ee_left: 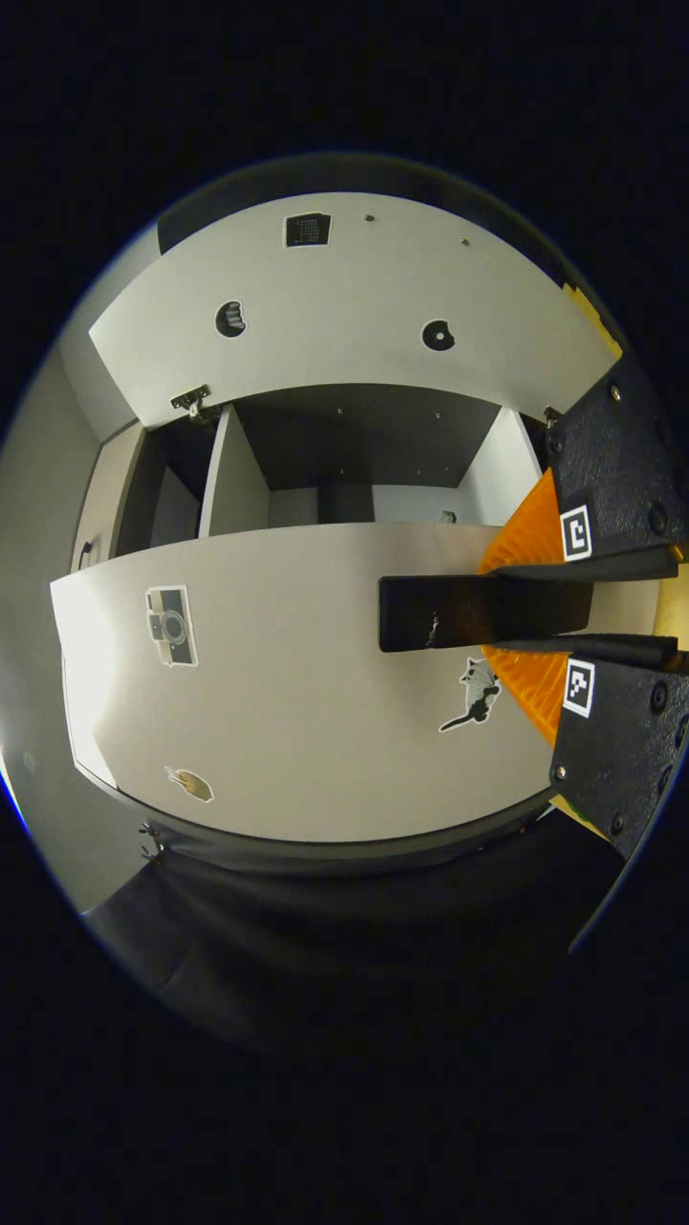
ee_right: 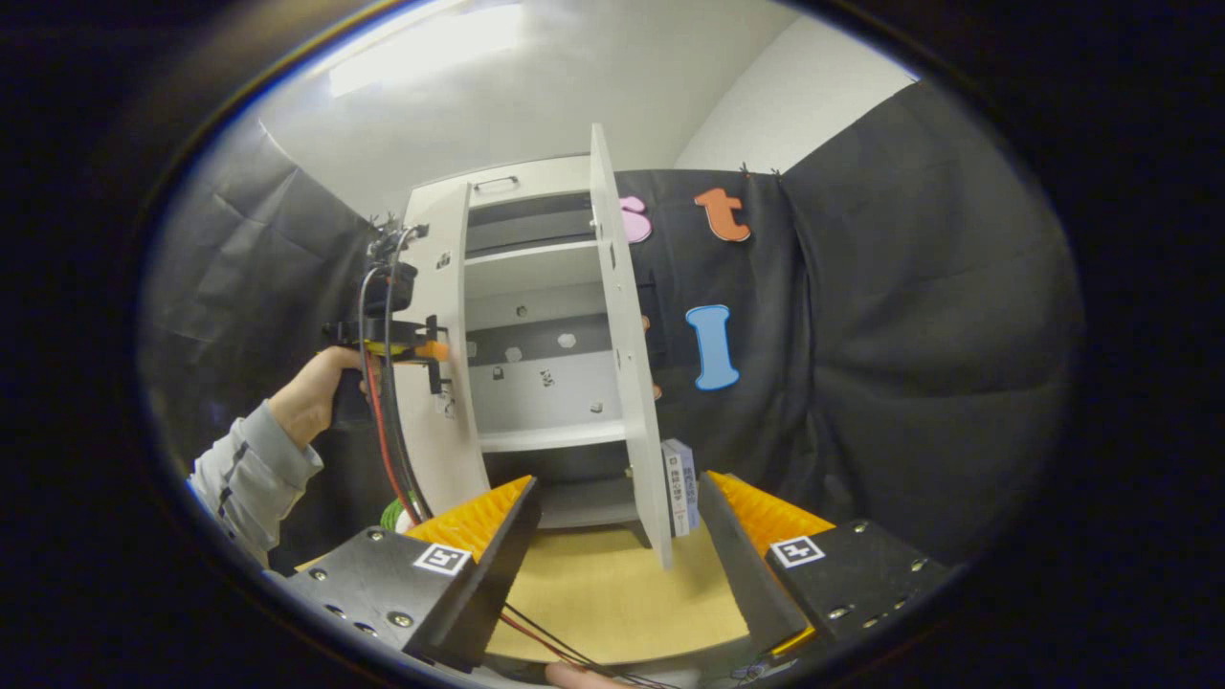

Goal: Open the right door of the double-door shoe cabinet with the right hand, and open the left door with the left hand.

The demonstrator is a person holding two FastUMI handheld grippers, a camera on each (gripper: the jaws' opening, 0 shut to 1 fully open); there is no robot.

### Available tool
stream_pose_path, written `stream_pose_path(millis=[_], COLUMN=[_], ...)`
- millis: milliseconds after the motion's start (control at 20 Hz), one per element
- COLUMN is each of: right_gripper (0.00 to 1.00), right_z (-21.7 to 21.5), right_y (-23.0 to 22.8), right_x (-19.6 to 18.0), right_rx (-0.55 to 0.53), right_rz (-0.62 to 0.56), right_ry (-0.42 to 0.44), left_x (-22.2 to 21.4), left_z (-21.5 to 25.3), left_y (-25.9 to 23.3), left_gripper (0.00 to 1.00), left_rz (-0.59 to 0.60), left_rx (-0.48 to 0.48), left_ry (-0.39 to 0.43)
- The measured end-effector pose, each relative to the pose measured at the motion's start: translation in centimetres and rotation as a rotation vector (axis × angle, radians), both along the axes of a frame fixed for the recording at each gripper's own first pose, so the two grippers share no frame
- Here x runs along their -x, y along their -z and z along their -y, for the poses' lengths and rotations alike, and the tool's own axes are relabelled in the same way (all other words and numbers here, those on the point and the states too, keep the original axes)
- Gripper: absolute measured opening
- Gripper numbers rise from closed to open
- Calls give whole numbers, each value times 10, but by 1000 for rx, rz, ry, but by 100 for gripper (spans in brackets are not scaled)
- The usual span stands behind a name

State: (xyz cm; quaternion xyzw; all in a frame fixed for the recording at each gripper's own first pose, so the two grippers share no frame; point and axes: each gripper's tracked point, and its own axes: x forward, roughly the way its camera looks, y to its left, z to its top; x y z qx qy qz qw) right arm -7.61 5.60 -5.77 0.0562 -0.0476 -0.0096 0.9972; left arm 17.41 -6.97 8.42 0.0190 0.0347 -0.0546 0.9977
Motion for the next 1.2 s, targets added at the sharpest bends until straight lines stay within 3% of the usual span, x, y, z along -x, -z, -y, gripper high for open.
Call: stream_pose_path(millis=[700,950,1200], right_gripper=[98,98,98], right_z=[-11,-29,-31], right_y=[3,1,5], right_x=[-2,-1,-4], right_rx=[9,-17,7], right_rz=[-10,-7,-15], right_ry=[-1,-57,-41], left_x=[66,81,90], left_z=[-59,-82,-100], left_y=[-6,-7,-6], left_gripper=[22,22,22], left_rz=[27,27,24], left_rx=[-42,-59,-55], left_ry=[-7,-29,-39])
